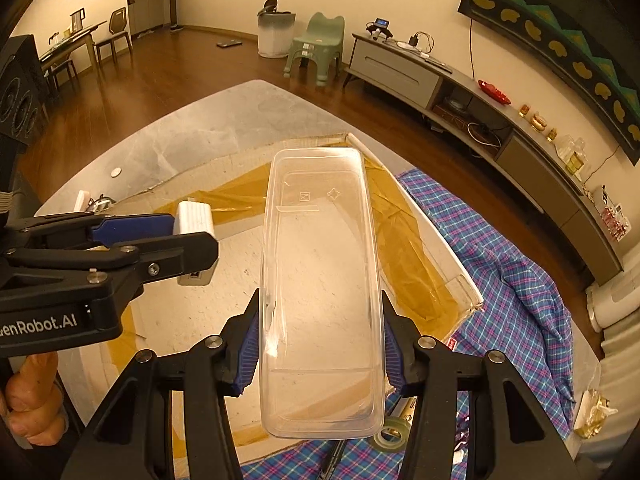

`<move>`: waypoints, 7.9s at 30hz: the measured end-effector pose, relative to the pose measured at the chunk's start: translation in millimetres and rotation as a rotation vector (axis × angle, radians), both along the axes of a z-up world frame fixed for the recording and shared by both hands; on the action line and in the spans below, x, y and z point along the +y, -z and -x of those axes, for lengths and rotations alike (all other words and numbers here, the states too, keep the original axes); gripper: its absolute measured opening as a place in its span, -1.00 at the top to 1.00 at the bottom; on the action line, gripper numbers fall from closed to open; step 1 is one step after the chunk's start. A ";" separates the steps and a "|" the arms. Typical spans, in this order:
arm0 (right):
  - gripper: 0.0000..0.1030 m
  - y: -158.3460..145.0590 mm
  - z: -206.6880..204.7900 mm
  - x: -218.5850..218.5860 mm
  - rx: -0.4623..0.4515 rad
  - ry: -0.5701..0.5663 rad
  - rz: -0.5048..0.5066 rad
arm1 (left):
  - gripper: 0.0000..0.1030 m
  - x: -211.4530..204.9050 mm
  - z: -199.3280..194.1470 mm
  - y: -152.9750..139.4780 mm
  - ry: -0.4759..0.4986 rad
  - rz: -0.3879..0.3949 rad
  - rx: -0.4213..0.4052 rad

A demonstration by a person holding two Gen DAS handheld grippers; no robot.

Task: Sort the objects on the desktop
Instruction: 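Carry the charger and clear box with both grippers over the cardboard box, then open both grippers to drop the charger and clear box inside the cardboard box, then move both grippers back over the cloth toward the remaining items, then grasp the black marker with the left gripper while the right grasps the pink binder clip, then carry the marker and binder clip with both grippers over the cardboard box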

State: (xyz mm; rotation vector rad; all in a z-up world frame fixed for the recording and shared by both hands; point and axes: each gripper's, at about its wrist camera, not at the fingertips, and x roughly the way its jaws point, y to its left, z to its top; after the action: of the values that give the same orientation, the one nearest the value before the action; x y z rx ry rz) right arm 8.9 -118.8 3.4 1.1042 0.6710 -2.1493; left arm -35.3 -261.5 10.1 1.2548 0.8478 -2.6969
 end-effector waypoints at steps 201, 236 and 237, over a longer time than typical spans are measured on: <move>0.23 -23.0 -94.0 141.3 0.035 0.107 0.191 | 0.74 134.4 -60.2 -32.1 0.263 0.112 0.110; 0.23 -27.2 -61.7 22.4 0.061 -0.036 0.075 | 0.74 49.7 -31.5 -18.9 0.127 0.042 0.058; 0.23 -25.5 -59.3 20.7 0.059 -0.038 0.070 | 0.74 48.4 -29.6 -18.5 0.124 0.043 0.054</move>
State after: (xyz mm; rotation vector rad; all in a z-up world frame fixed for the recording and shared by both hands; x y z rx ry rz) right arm 68.2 -98.1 28.9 0.9871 0.6327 -2.1630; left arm -5.7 -213.1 28.6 1.2714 0.7369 -2.8413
